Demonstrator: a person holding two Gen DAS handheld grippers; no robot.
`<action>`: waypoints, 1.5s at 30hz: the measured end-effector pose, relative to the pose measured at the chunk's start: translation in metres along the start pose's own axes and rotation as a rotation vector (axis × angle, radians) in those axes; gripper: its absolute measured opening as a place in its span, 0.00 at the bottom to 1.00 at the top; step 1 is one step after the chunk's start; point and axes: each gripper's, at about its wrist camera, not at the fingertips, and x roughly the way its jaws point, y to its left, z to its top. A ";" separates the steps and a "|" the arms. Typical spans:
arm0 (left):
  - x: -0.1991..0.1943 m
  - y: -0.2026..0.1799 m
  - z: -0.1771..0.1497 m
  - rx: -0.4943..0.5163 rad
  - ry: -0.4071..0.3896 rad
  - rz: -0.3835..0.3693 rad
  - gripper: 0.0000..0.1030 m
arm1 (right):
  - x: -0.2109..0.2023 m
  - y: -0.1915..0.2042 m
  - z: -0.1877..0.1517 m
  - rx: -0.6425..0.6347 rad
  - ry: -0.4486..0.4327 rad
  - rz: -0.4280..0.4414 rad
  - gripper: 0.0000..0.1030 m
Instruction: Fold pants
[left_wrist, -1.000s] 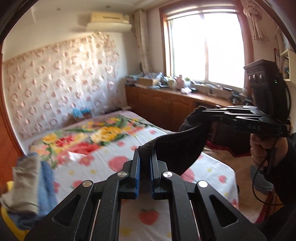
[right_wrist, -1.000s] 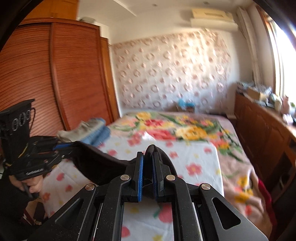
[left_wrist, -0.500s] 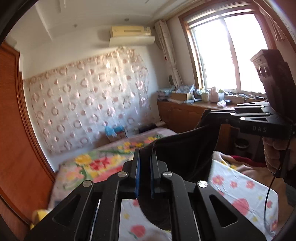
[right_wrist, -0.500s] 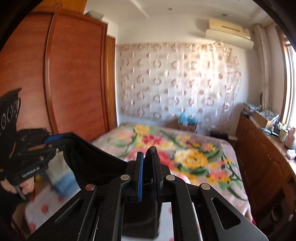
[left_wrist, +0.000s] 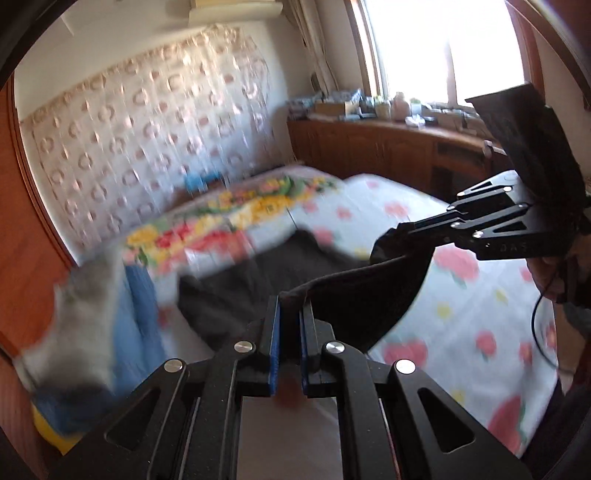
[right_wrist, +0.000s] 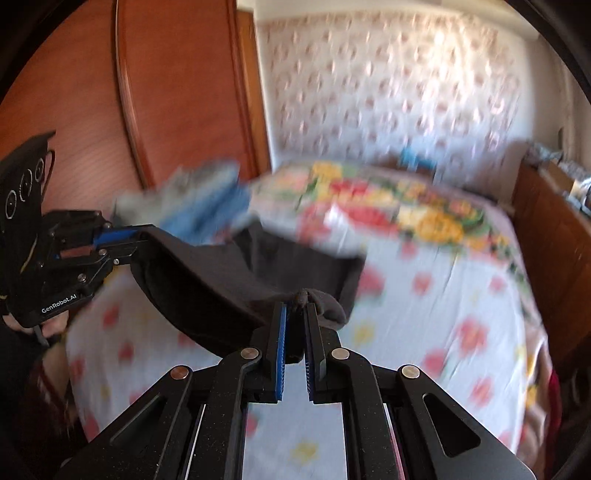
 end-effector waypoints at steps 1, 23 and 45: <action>-0.001 -0.009 -0.009 -0.004 0.014 -0.003 0.10 | 0.006 0.002 -0.008 0.004 0.026 -0.001 0.08; 0.008 0.014 -0.057 -0.348 0.067 -0.037 0.44 | 0.010 0.002 -0.051 0.086 0.085 -0.032 0.26; 0.022 -0.001 -0.083 -0.355 0.158 -0.056 0.28 | 0.045 0.010 -0.065 0.091 0.146 -0.056 0.38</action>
